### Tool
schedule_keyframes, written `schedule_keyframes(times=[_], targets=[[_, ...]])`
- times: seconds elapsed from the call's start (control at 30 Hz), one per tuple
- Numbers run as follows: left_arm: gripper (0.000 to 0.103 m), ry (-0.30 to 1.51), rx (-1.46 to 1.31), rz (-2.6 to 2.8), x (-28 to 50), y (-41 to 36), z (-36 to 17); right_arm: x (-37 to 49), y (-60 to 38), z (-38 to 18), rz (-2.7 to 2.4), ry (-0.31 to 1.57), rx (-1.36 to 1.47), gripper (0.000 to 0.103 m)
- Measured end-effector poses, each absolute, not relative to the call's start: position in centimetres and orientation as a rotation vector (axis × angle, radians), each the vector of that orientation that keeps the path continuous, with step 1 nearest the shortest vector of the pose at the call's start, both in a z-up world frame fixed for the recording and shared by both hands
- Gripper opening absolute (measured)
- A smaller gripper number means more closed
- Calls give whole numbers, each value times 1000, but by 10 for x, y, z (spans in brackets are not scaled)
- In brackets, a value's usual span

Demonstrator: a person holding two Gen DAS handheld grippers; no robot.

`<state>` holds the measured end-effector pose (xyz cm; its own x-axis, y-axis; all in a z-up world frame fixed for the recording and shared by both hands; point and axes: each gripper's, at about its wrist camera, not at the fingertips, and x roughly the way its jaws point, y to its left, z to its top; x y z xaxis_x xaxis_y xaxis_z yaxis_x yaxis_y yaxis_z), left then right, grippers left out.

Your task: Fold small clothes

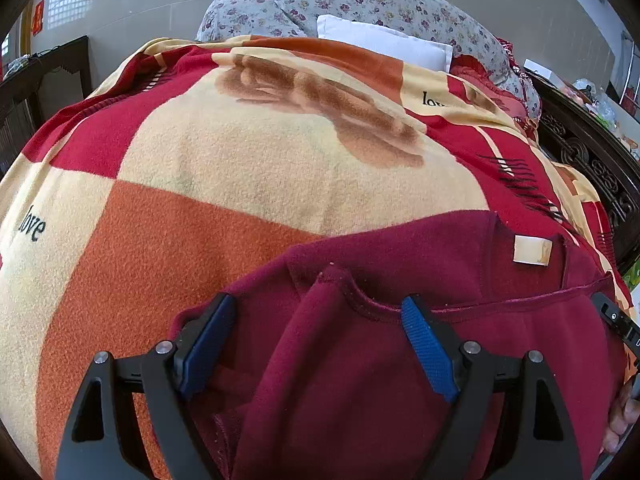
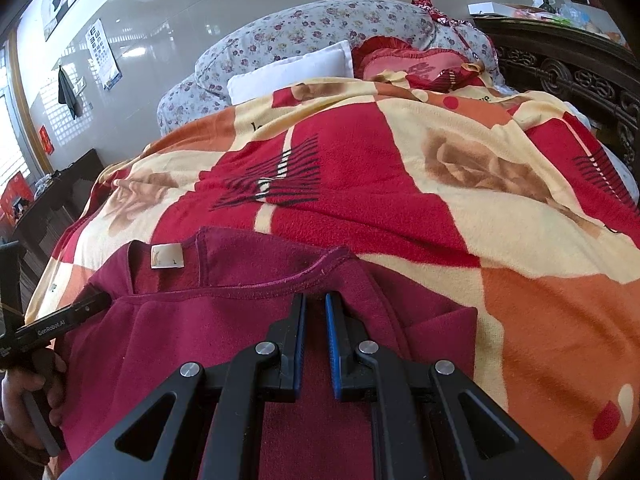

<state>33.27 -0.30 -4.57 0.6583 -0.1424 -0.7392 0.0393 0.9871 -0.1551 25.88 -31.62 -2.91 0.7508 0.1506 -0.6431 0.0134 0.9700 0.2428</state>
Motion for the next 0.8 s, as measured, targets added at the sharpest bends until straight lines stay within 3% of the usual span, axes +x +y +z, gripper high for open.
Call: schedule_keyframes(times=[0.2,0.33,0.37,0.4,0.43,0.5,0.8], targets=[[90,893,-77,-108,339,-11,-43,260,-317,-26,77,734,238,9],[90,888,-153,-144,324,10,-9,245,-320,8,45,753,295,14],[90,852,-194,-164,310,22,5,233,-317,17,41,726,302,20],[90,834,-217,-183,298,33,14,219,-313,27,39,704,300,37],[90,831,-226,-187,286,42,19,207,-308,33,37,697,289,62],[90,835,-225,-169,262,59,22,176,-290,40,38,694,233,80],[90,980,-337,-199,125,82,-44,82,-224,-16,109,728,22,80]])
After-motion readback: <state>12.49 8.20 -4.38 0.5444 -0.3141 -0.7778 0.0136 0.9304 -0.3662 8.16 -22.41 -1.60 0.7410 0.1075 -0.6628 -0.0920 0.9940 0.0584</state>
